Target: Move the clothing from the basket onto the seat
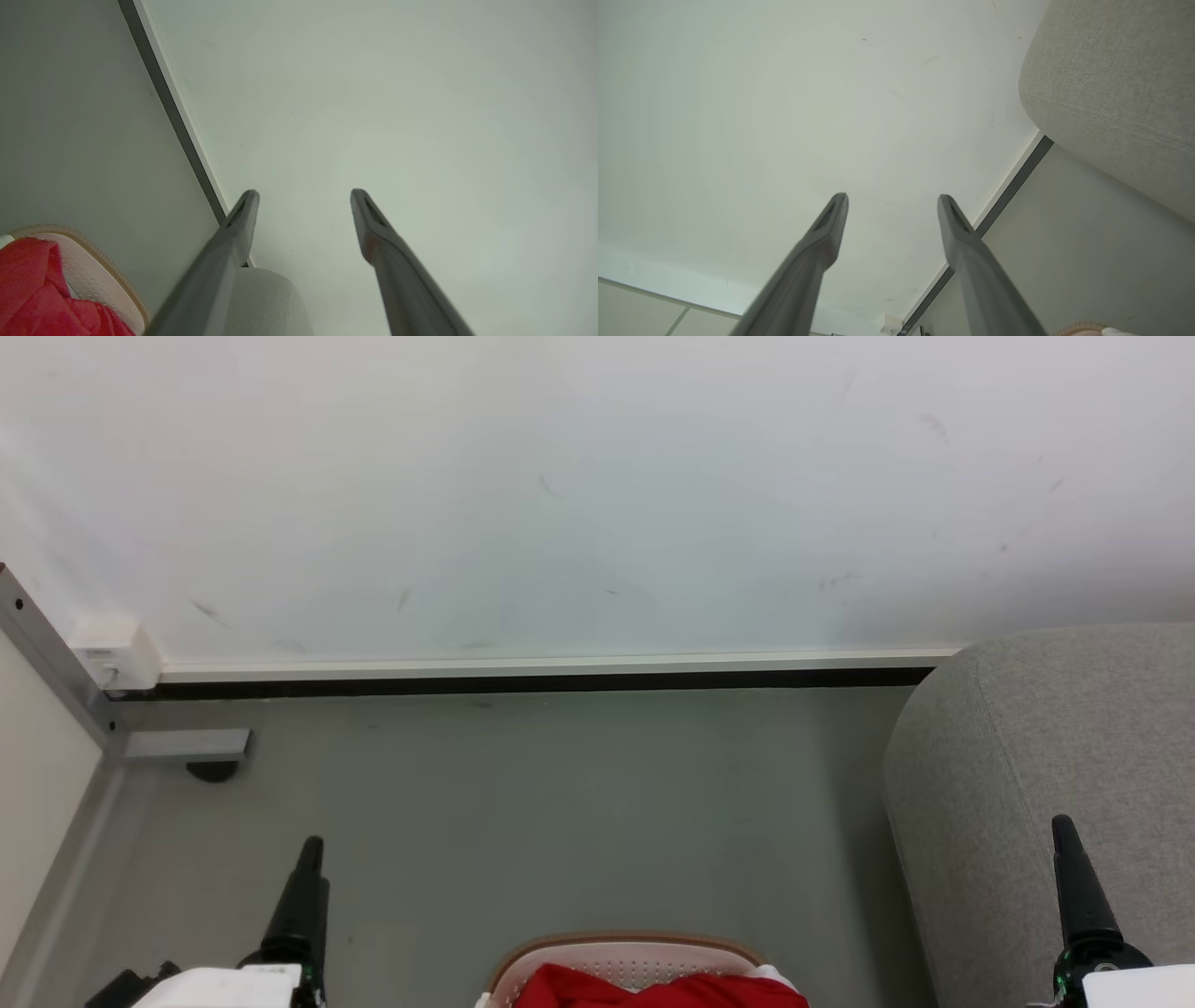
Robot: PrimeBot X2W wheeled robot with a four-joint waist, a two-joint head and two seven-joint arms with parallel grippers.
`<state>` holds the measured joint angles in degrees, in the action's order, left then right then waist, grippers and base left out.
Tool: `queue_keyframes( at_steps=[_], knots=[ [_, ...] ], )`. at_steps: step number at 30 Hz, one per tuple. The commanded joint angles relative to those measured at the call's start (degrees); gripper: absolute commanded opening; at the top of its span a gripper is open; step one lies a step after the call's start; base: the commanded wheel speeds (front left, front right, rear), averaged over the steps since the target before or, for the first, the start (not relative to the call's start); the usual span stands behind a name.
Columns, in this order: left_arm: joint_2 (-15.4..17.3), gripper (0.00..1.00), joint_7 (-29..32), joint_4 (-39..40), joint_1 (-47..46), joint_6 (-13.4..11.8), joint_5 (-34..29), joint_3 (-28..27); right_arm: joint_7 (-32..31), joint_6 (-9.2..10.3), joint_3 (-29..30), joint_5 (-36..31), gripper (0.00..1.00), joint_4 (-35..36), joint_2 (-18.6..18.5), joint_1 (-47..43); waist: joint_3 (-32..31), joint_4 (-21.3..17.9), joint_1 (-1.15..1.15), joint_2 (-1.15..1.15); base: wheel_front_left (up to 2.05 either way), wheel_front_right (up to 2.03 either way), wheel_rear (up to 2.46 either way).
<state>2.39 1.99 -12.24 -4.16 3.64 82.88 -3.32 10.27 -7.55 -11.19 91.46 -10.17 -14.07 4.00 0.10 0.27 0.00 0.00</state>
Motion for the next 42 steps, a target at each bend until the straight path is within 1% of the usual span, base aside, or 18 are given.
queue_keyframes(
  at_steps=[1, 8, 11, 17, 18, 19, 26, 33, 34, 35, 42],
  knots=[
    [0.33, 1.00, -0.62, 1.12, -0.51, -0.11, -2.91, 0.16, 0.48, 0.02, 0.63, -4.08, 1.00, 1.65, 0.00, 0.29, 0.00, 0.09, 0.00, 0.00, 0.00, 0.00, 0.00],
    [0.37, 1.00, -2.31, 2.11, 0.10, -1.08, -12.77, 0.70, 0.95, 0.02, 0.68, -18.08, 1.00, 2.96, 1.08, -0.41, 0.03, 0.35, 0.00, 0.00, 0.00, 0.00, 0.00],
    [0.39, 1.00, -2.98, 2.85, 0.38, -1.26, -17.97, 1.05, 1.10, 0.03, 0.80, -23.51, 1.00, 2.82, 1.33, -0.76, 0.02, 0.43, 0.00, 0.00, 0.00, 0.00, 0.00],
    [0.48, 1.00, -4.32, 3.09, 1.21, -1.41, -26.63, 2.14, 1.50, 0.03, 1.63, -32.56, 1.00, 2.38, 2.08, -0.89, 0.00, 0.48, 0.00, 0.00, 0.00, 0.00, 0.00],
    [0.57, 1.00, -4.51, 3.15, 1.29, -1.48, -27.95, 2.35, 1.53, 0.03, 1.90, -33.87, 1.00, 2.29, 2.21, -0.93, -0.01, 0.47, 0.00, 0.00, 0.00, 0.00, 0.00],
    [0.57, 1.00, -4.51, 3.15, 1.29, -1.48, -27.95, 2.35, 1.53, 0.03, 1.90, -33.87, 1.00, 2.29, 2.21, -0.93, -0.01, 0.47, 0.00, 0.00, 0.00, 0.00, 0.00],
    [1.45, 1.00, -5.91, 3.90, 1.87, -1.99, -35.63, 3.79, 1.91, 0.04, 4.30, -42.44, 1.00, 1.58, 3.35, -1.64, -0.10, 0.45, 0.00, 0.00, 0.00, 0.00, 0.00],
    [2.38, 1.00, -7.27, 3.77, 2.44, -3.04, -41.45, 5.03, 2.24, 0.05, 5.61, -50.02, 1.00, 0.56, 4.30, -1.88, -0.09, 0.33, 0.00, 0.00, 0.00, 0.00, 0.00],
    [2.59, 1.00, -7.61, 3.71, 2.50, -3.27, -42.99, 5.33, 2.35, 0.05, 5.99, -52.05, 1.00, 0.41, 4.57, -1.87, -0.05, 0.32, 0.00, 0.00, 0.00, 0.00, 0.00],
    [2.59, 1.00, -7.61, 3.71, 2.50, -3.27, -42.99, 5.33, 2.35, 0.05, 5.99, -52.05, 1.00, 0.41, 4.57, -1.87, -0.05, 0.32, 0.00, 0.00, 0.00, 0.00, 0.00],
    [3.45, 1.00, -8.88, 3.73, 2.56, -4.06, -47.82, 6.47, 2.66, 0.05, 7.31, -58.03, 1.00, -0.01, 5.52, -2.21, 0.02, 0.42, 0.00, 0.00, 0.00, 0.00, 0.00]
  ],
)
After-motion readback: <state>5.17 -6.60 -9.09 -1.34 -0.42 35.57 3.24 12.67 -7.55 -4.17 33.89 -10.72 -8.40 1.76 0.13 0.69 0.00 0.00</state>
